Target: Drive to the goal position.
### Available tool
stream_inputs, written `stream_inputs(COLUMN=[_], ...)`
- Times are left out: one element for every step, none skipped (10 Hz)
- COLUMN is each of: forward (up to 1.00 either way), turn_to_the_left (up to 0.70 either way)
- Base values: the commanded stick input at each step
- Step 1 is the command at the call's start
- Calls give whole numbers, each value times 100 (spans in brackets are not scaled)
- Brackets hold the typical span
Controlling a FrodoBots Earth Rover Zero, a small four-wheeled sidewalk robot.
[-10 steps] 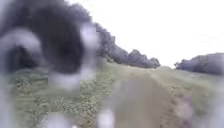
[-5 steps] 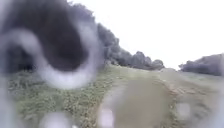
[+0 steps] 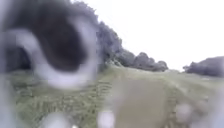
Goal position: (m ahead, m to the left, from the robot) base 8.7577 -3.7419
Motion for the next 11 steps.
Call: stream_inputs(forward=[85, 85, 85, 85, 85, 85, 85, 85, 85, 85, 85], turn_to_the_left=[0, 0, 0, 0, 0, 0, 0, 0, 0, 0, 0])
